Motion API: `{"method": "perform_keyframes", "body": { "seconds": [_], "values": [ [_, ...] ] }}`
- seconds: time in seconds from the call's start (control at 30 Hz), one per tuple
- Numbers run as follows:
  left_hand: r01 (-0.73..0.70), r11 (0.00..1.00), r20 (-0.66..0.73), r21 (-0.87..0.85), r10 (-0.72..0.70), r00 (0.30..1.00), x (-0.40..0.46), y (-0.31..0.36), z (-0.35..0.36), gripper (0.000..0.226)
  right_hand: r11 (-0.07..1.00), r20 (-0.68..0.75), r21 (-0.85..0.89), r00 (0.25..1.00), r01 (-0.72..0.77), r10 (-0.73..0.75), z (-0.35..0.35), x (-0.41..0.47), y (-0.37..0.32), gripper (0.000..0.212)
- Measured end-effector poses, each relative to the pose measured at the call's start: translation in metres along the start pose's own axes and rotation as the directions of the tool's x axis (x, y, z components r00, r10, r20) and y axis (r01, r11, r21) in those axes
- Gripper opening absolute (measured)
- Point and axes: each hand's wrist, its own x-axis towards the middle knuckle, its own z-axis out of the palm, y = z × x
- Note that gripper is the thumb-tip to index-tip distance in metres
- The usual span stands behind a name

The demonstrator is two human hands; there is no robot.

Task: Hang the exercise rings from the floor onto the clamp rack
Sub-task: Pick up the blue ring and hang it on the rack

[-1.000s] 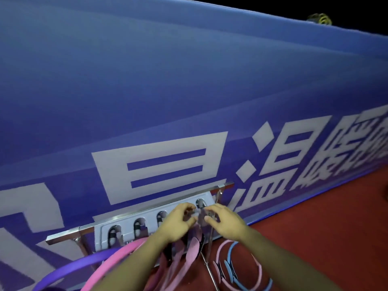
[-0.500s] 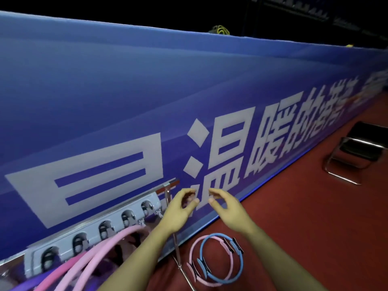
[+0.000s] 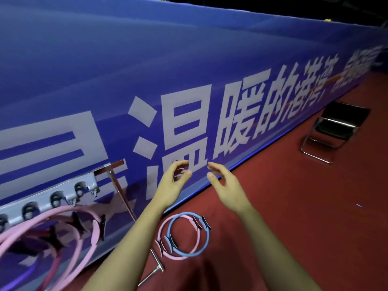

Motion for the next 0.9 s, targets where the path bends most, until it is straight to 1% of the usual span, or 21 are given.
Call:
{"method": "perform_keyframes", "body": {
  "seconds": [0.1, 0.13, 0.3, 0.47, 0.57, 0.7, 0.8, 0.9],
  "values": [
    [0.023, 1.000, -0.016, -0.008, -0.023, 1.000, 0.011, -0.001, 0.024, 0.034, 1.000, -0.006, 0.012, 1.000, -0.013, 0.013, -0.018, 0.011, 0.015, 0.036],
    [0.030, 0.999, -0.025, -0.014, -0.030, 0.999, 0.017, -0.003, 0.029, 0.033, 1.000, -0.004, 0.014, 1.000, -0.015, 0.015, -0.021, 0.018, 0.020, 0.035],
    [0.053, 0.998, -0.071, -0.025, -0.055, 0.996, 0.052, -0.017, 0.037, 0.056, 0.999, 0.042, 0.013, 0.999, -0.034, 0.033, -0.022, 0.064, 0.044, 0.038],
    [0.077, 0.995, -0.122, -0.067, -0.085, 0.989, 0.093, -0.043, 0.030, 0.041, 0.998, 0.147, -0.033, 0.987, -0.057, 0.061, -0.024, 0.116, 0.063, 0.038],
    [0.082, 0.993, -0.151, -0.083, -0.094, 0.984, 0.122, -0.059, 0.032, 0.039, 0.997, 0.194, -0.060, 0.979, -0.050, 0.061, -0.024, 0.151, 0.077, 0.039],
    [0.083, 0.992, -0.182, -0.091, -0.099, 0.978, 0.152, -0.073, 0.042, 0.045, 0.997, 0.223, -0.046, 0.973, -0.056, 0.065, -0.019, 0.188, 0.095, 0.039],
    [0.097, 0.992, -0.198, -0.087, -0.112, 0.974, 0.170, -0.079, 0.051, 0.038, 0.998, 0.263, -0.041, 0.963, -0.052, 0.061, -0.016, 0.212, 0.104, 0.038],
    [0.104, 0.991, -0.249, -0.079, -0.121, 0.961, 0.187, -0.083, 0.056, 0.037, 0.999, 0.319, -0.020, 0.947, -0.034, 0.039, -0.016, 0.236, 0.113, 0.038]
  ]
}}
